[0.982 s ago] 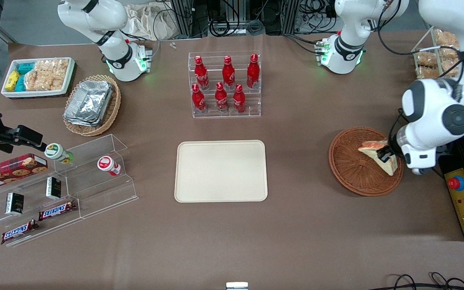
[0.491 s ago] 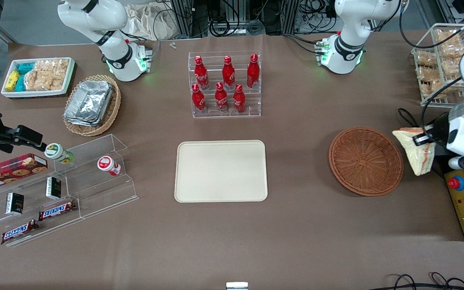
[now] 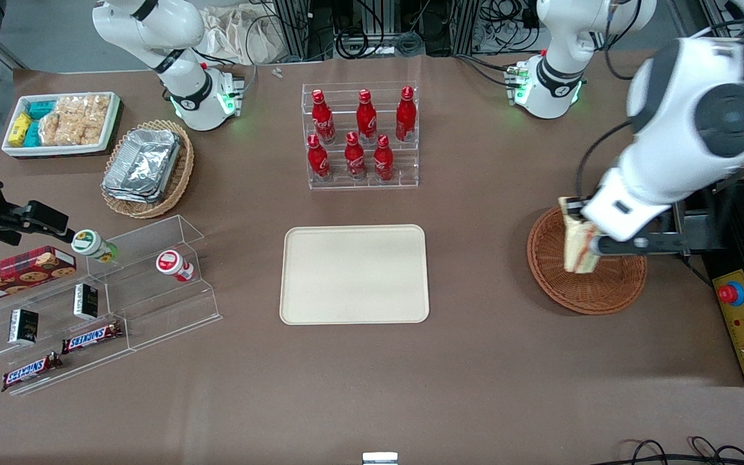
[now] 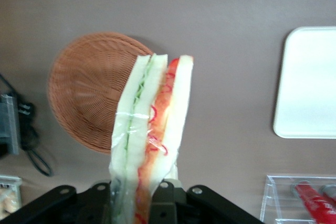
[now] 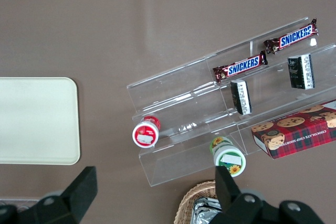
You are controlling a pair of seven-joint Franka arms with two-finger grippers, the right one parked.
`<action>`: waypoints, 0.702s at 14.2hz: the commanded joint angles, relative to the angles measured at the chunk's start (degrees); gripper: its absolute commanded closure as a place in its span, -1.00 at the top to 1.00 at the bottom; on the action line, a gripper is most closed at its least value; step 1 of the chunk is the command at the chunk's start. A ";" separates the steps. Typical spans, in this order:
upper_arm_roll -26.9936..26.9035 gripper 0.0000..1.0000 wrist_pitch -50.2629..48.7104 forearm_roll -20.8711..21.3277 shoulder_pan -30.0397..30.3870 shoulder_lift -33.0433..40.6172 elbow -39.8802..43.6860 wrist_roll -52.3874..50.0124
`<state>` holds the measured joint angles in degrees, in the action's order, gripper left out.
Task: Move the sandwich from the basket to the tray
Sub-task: 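Carry the sandwich over the cream tray and lower it onto it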
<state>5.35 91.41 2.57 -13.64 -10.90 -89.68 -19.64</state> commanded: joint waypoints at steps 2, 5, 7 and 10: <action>4.66 -1.00 3.92 0.51 -5.76 -10.43 4.24 -10.30; 5.19 -1.00 15.33 0.33 -11.82 -20.44 7.14 -20.85; 5.20 -1.00 22.02 0.51 -15.09 -26.86 9.95 -24.73; 5.20 -1.00 29.85 0.68 -15.80 -32.51 11.37 -24.40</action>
<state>10.82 119.44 2.59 -29.61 -39.63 -82.59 -43.50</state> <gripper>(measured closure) 0.806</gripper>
